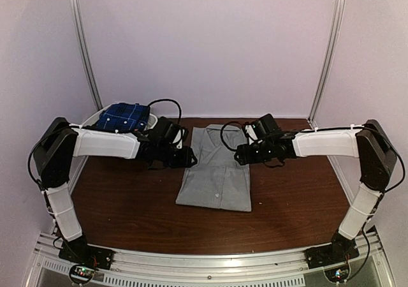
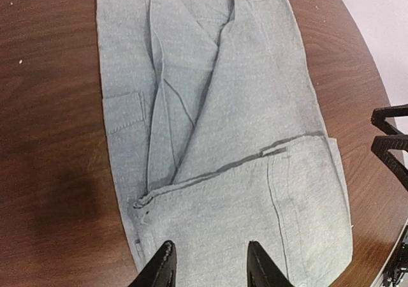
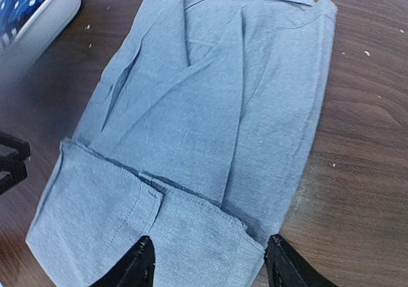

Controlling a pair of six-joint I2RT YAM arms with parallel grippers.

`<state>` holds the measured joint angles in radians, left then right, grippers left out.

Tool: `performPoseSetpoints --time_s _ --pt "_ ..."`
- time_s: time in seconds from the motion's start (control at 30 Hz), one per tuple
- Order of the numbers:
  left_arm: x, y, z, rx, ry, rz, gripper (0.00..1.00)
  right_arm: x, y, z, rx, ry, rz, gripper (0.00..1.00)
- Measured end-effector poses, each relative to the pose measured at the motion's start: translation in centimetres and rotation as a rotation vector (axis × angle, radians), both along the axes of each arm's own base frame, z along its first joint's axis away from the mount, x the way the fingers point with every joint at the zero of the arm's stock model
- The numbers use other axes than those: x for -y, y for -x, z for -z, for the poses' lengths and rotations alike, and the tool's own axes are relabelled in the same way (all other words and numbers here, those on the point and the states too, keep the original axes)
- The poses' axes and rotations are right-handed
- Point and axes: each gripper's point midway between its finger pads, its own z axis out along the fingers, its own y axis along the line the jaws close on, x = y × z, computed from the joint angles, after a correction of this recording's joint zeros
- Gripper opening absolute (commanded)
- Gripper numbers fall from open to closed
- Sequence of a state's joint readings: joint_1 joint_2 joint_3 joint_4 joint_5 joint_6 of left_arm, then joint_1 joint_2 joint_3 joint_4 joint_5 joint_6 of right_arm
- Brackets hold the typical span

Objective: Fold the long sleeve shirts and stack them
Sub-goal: Smooth out the 2/3-rectangle-folded shirt at the center of the board.

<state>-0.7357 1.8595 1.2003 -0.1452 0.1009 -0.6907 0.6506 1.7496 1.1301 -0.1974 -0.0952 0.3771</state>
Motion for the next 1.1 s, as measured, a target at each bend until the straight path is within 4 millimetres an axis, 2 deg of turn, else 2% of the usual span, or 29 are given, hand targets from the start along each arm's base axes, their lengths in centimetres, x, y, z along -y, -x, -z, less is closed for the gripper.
performPoseSetpoints --time_s 0.07,0.13,0.27,0.4,0.57,0.77,1.1 --pt "0.2 -0.6 -0.6 0.016 0.006 0.001 0.38 0.7 -0.3 -1.0 0.010 -0.025 0.028 0.50" --pt "0.4 -1.2 -0.8 0.024 0.010 0.005 0.36 0.7 -0.1 -1.0 0.004 -0.038 0.031 0.43" --pt "0.7 -2.3 -0.4 0.024 0.002 0.007 0.33 0.6 1.0 0.8 -0.054 -0.049 0.028 0.34" --pt "0.3 -2.9 1.6 -0.001 -0.025 0.006 0.32 0.3 1.4 2.7 -0.105 -0.061 0.029 0.28" --pt "-0.4 -3.2 3.8 -0.036 -0.054 0.003 0.31 0.6 0.7 4.8 -0.145 -0.073 0.052 0.25" --pt "-0.8 -3.4 4.3 -0.042 -0.061 -0.004 0.27 1.5 0.1 7.3 -0.189 -0.066 0.084 0.24" --pt "-2.4 -2.2 6.6 -0.081 -0.110 -0.019 0.25 1.0 -0.7 7.2 -0.170 -0.069 0.070 0.25"
